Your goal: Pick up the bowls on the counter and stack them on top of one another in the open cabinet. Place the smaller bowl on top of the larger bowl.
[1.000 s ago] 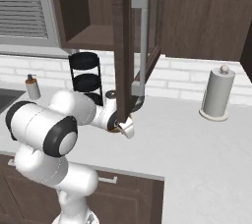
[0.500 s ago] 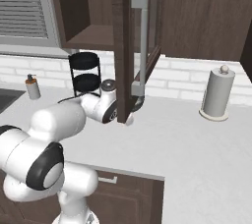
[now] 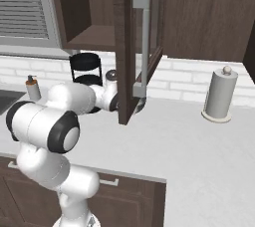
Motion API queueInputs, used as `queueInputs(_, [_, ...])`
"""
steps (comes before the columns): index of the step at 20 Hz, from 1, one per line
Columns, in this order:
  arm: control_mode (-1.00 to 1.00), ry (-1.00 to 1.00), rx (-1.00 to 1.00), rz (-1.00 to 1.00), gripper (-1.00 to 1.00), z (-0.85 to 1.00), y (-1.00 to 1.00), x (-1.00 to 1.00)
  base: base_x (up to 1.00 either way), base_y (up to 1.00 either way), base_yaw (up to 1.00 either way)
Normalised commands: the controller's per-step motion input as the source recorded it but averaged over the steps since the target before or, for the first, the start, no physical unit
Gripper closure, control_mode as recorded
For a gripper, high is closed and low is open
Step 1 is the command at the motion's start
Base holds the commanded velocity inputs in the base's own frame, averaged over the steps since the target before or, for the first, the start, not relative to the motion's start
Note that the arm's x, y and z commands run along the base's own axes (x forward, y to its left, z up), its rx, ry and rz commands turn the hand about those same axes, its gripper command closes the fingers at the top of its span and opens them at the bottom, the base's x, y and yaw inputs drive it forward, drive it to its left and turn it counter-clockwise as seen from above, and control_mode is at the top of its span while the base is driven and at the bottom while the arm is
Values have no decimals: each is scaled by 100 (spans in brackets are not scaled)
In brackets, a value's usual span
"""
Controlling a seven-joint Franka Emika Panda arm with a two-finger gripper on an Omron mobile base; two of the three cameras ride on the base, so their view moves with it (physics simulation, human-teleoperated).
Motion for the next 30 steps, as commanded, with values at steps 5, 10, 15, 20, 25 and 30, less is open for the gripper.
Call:
queueInputs(5, [-100,0,0,-1,100,-7,-26,51,0,0,0])
queueInputs(10, [-100,0,0,-3,100,-10,-22,62,0,0,0])
queueInputs(15, [-100,0,0,-2,100,-24,-2,58,0,0,0])
queueInputs(20, [-100,0,-1,0,-100,-29,0,35,0,0,0])
queueInputs(25, [-100,-5,10,-1,-100,40,-19,-9,0,0,0])
queueInputs(30, [-100,4,5,0,-100,-12,-34,-28,0,0,0])
